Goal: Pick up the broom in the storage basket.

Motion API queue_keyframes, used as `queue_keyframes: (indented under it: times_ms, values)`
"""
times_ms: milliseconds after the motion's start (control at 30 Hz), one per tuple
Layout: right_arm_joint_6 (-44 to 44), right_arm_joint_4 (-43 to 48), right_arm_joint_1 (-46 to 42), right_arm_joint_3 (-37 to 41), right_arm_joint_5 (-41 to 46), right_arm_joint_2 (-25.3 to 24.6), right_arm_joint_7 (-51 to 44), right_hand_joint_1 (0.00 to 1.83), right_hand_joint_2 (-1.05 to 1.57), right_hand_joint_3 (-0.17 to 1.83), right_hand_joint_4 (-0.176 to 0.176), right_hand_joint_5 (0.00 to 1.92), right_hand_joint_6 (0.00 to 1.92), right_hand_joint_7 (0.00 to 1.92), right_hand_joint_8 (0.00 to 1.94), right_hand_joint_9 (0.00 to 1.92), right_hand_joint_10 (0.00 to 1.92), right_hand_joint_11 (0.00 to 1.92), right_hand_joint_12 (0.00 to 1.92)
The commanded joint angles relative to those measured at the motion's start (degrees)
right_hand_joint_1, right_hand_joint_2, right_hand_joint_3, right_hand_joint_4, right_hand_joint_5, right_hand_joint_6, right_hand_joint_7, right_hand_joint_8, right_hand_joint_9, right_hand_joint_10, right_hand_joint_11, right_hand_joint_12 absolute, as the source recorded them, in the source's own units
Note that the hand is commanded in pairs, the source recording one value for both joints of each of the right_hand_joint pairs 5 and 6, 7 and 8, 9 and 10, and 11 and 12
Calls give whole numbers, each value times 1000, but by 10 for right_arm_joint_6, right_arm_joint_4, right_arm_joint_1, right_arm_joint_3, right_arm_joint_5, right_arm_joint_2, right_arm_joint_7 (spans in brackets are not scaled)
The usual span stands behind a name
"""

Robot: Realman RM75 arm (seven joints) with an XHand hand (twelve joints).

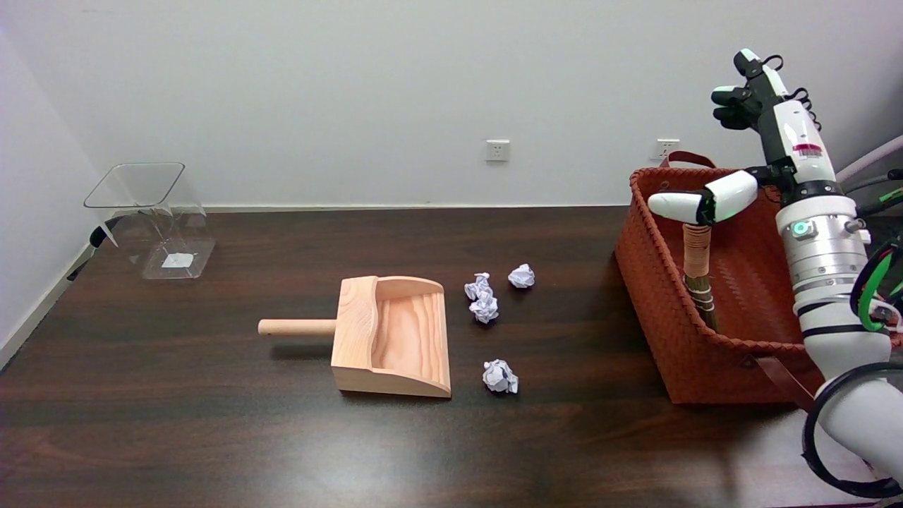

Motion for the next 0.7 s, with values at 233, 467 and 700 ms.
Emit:
queue_keyframes:
  times_ms: [233, 467, 700]
  values:
    - [75, -7, -103, -20, -23, -25, 139, 1050, -444, 830, 0, 140, 140, 485, 485, 554, 554, 551, 551]
    - [113, 5, -110, -87, -41, -20, 164, 1034, -446, 840, 0, 167, 167, 507, 507, 571, 571, 548, 548]
    - [119, 8, -109, -113, -40, -19, 164, 1051, -456, 864, 0, 168, 168, 519, 519, 535, 535, 489, 489]
